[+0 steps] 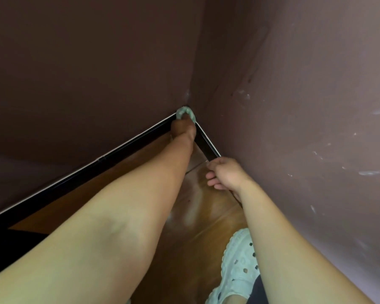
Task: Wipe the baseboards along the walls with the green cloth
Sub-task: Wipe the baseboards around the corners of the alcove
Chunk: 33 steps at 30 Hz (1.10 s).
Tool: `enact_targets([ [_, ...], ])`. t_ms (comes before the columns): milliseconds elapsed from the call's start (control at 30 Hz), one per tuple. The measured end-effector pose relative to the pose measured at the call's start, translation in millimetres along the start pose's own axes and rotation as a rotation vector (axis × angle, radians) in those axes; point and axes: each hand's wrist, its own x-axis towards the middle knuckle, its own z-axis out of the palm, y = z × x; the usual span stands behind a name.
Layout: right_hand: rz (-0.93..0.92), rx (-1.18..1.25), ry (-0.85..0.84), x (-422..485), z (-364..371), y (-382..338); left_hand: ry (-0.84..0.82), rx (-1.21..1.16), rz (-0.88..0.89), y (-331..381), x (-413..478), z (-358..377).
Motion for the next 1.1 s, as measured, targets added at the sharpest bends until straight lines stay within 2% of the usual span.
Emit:
enact_targets([
  [100, 0.025, 0.015, 0.009, -2.4, -4.5, 8.7, -0.042, 0.044, 0.021, -10.4, -0.6, -5.4],
  [267, 0.027, -0.036, -0.044, 0.2, 11.8, 6.4, -0.209, 0.312, 0.113, -28.3, -74.7, -16.2],
  [333, -0.003, -0.060, -0.062, 2.3, 21.7, -0.1, -0.234, 0.338, 0.103, -37.9, -88.4, -17.3],
  [400, -0.024, -0.052, -0.068, 2.3, 28.3, -6.2, -0.237, 0.304, 0.081, -33.0, -83.3, -19.8],
  [533, -0.012, -0.021, -0.079, -1.9, 30.5, -7.1, -0.109, 0.032, 0.007, -0.4, -38.7, -29.6],
  [600, 0.009, -0.042, -0.077, -1.7, 25.2, -1.3, -0.088, -0.012, -0.032, 13.3, -30.8, -32.4],
  [767, 0.049, -0.055, -0.013, 1.9, 6.1, 15.2, -0.144, 0.191, -0.020, 4.5, -29.8, -24.9],
  [933, 0.038, -0.041, -0.007, 0.9, 15.0, 13.8, -0.333, 0.229, -0.047, -25.6, -59.5, -24.4],
  [1000, 0.023, -0.043, -0.030, -1.1, 24.0, 8.9, -0.404, 0.342, -0.040, -36.3, -66.9, -26.0],
  [1100, -0.008, -0.089, -0.044, -3.3, 35.9, 7.2, -0.505, 0.642, 0.070, -39.2, -82.2, -25.7],
])
